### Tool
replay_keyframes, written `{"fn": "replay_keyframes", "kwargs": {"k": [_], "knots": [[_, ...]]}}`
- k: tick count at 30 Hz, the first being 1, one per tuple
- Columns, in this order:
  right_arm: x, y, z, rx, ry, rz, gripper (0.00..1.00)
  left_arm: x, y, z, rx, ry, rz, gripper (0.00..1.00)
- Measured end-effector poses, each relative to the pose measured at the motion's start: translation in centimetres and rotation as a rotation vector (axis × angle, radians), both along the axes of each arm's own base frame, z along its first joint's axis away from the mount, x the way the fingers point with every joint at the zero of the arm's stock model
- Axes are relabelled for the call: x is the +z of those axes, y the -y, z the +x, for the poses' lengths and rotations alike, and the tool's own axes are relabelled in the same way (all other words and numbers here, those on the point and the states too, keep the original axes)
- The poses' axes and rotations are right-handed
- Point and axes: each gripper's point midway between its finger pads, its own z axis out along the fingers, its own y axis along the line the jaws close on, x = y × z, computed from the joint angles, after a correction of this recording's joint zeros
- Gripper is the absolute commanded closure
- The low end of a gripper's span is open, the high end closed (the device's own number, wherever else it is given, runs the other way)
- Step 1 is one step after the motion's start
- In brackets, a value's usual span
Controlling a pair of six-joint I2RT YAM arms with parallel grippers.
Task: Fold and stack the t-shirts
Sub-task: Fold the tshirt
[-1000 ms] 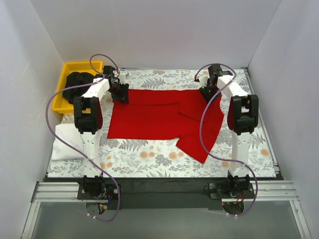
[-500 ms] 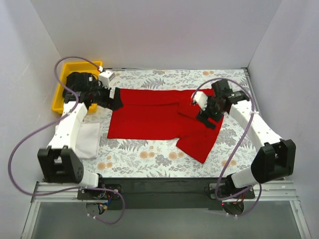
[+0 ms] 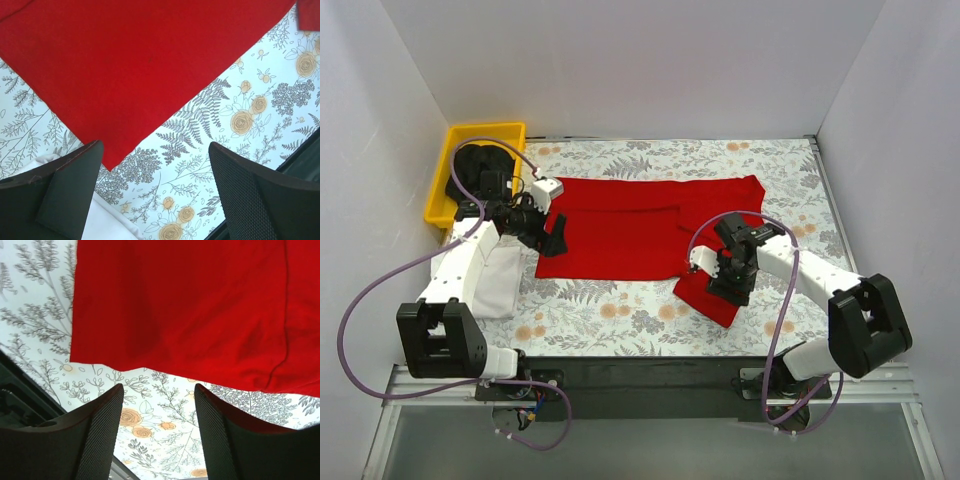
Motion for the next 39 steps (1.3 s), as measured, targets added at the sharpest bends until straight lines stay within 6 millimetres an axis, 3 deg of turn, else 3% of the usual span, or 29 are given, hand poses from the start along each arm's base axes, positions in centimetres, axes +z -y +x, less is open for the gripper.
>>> {"fn": "replay_keyframes", "kwargs": {"k": [5,13,16,20,22,30,39], "knots": [[-1.4,0.8,0.8,-0.029,0.044,-0.048,0.47,-0.1,0.1,-0.3,-0.014,-0.005,-0.001,0.15],[-3.4,2.2,2.0,-0.044,0.096,-0.133,0.51,-1.5,0.0,-1.2,-0.023,-0.039,0.005,0.18],[-3.9,2.1,2.5,-0.044,0.107,-0.135,0.64,-2.4,-0.1,-1.8,-0.029,-0.062,0.012,0.2],[-4.2,2.3,2.3,-0.041,0.106,-0.142,0.99,-3.6,-0.3,-2.7,-0.075,-0.079,0.034,0.35],[-4.2,2.4,2.3,-0.046,0.114,-0.147,0.99,-4.3,-0.4,-3.2,-0.114,-0.096,0.049,0.45],[-4.1,2.5,2.4,-0.051,0.132,-0.144,0.99,-9.4,-2.5,-5.8,-0.338,-0.11,0.199,0.55],[-4.0,2.6,2.4,-0.063,0.127,-0.138,0.99,-10.2,-4.0,-3.8,-0.498,0.027,0.331,0.55]]}}
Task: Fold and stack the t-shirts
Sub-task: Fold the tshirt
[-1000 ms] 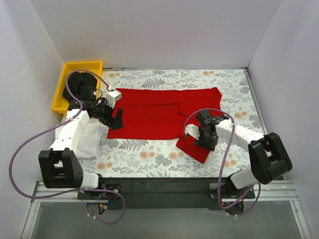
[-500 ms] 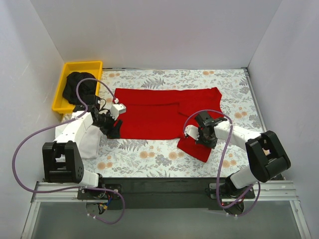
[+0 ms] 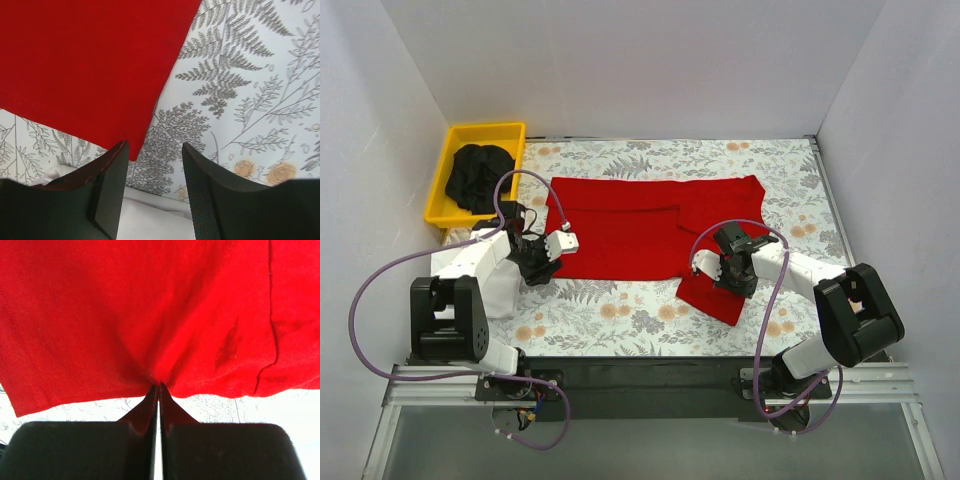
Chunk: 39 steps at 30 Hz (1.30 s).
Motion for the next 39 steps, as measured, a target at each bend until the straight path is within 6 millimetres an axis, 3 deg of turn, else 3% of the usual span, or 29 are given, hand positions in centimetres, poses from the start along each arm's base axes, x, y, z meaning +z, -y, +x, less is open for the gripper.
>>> {"fn": "replay_keyframes", "kwargs": {"k": [9,10,12,14,16,19,26,31,39], "knots": [[0.1,0.6,0.1,-0.031,-0.009,0.003,0.99,-3.3,-1.7,0.9,-0.071,0.02,0.103,0.6],[0.1,0.7,0.1,-0.033,-0.009,0.004,0.99,-3.4,-1.7,1.0,-0.076,0.025,0.104,0.73],[0.1,0.7,0.1,-0.035,-0.012,0.006,0.99,-3.3,-1.8,1.4,-0.083,0.042,0.11,0.78],[0.1,0.7,0.0,-0.035,-0.014,0.007,0.99,-3.4,-1.8,1.6,-0.093,0.05,0.112,0.95],[0.1,0.7,0.0,-0.035,-0.017,0.008,0.99,-3.3,-1.7,1.7,-0.105,0.06,0.112,1.0],[0.3,0.7,-0.1,-0.036,-0.012,0.011,0.99,-3.2,-1.7,1.3,-0.114,0.06,0.109,1.0],[1.9,0.7,-0.8,-0.058,0.011,0.043,0.99,-3.0,-1.6,-2.3,-0.133,0.021,0.103,1.0],[3.7,0.8,-1.3,-0.059,0.049,0.074,0.99,-2.1,-1.3,-3.6,-0.131,-0.011,0.079,1.0],[5.3,1.0,-1.1,-0.067,0.089,0.093,0.99,0.8,-2.1,-2.7,-0.044,-0.007,0.014,1.0]]}}
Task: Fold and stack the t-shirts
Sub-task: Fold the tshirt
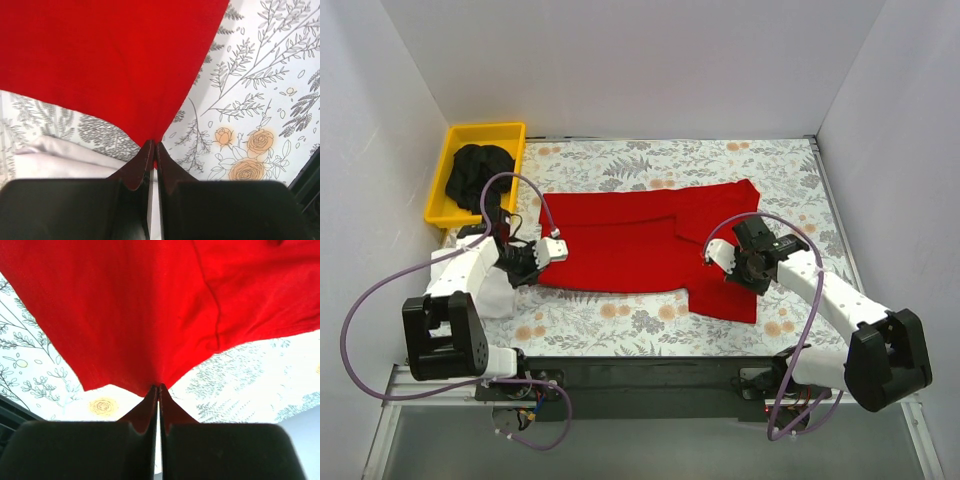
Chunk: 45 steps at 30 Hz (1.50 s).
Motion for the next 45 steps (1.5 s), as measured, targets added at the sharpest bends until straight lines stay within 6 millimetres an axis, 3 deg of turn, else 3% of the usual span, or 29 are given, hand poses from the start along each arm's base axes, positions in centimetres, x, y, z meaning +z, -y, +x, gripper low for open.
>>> {"fn": "replay_keyframes", "kwargs": {"k": [11,23,29,35,45], "knots": [[3.5,-0.1,5.2,-0.033,0.067,0.023,0.99,2.8,0.4,4.0,0.066,0.027,-0.081,1.0],[4.6,0.4,11.0,-0.041,0.077,0.018,0.99,4.0,-0.1,9.7,0.173,0.051,-0.148,1.0],[5.5,-0.2,14.5,-0.027,0.11,0.026,0.99,3.5,-0.4,11.9,0.216,0.052,-0.172,1.0],[4.9,-1.0,17.8,-0.003,0.107,0.015,0.99,2.1,-0.5,13.6,0.259,0.027,-0.189,1.0],[3.9,-1.0,20.6,-0.004,0.097,0.004,0.99,0.6,-0.7,15.5,0.311,0.01,-0.198,1.0]]}}
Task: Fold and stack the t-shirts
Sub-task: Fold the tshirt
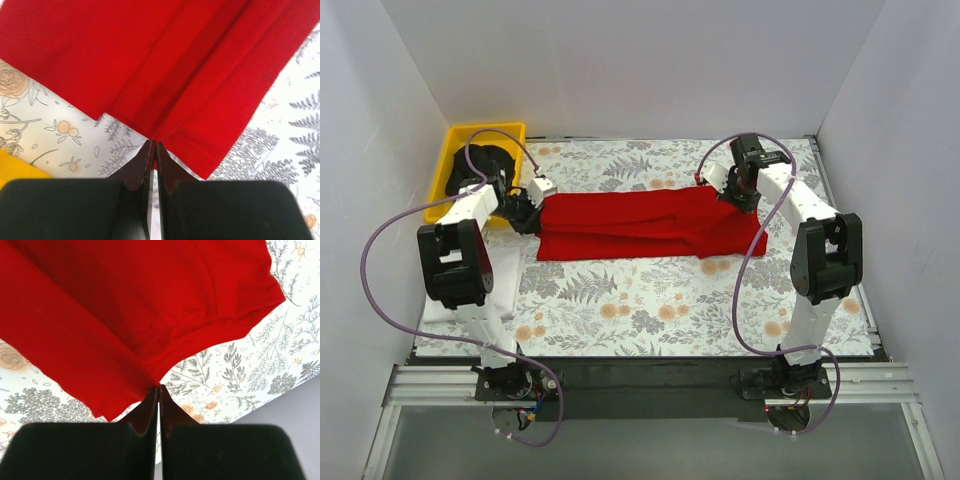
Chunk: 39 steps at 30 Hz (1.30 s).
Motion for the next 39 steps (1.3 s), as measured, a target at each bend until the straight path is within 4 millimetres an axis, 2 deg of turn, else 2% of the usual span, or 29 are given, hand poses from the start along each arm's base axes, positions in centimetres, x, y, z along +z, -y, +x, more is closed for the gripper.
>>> {"fn": "replay_keyframes", "kwargs": {"k": [11,17,26,36,37,39], "knots": [[-1.6,0.4,1.4,-0.018,-0.029,-0.007,0.99,-1.1,-0.5,2.4,0.033,-0.004,0.001,1.0],[-2.2,0.2,2.4,-0.021,-0.038,-0.009,0.99,-1.4,-0.5,2.6,0.049,-0.014,-0.002,1.0],[-1.6,-0.1,3.7,-0.02,-0.012,-0.002,0.99,-1.7,-0.7,2.6,0.057,-0.017,0.012,1.0],[-3.5,-0.2,4.1,-0.022,-0.048,-0.011,0.99,-2.1,-1.0,2.3,0.073,-0.033,0.027,1.0],[-3.5,-0.2,4.2,-0.022,-0.048,-0.011,0.99,-2.1,-1.0,2.3,0.076,-0.035,0.028,0.89],[-3.5,-0.3,4.4,-0.025,-0.045,-0.01,0.96,-2.2,-1.1,2.3,0.089,-0.044,0.026,0.78]]}}
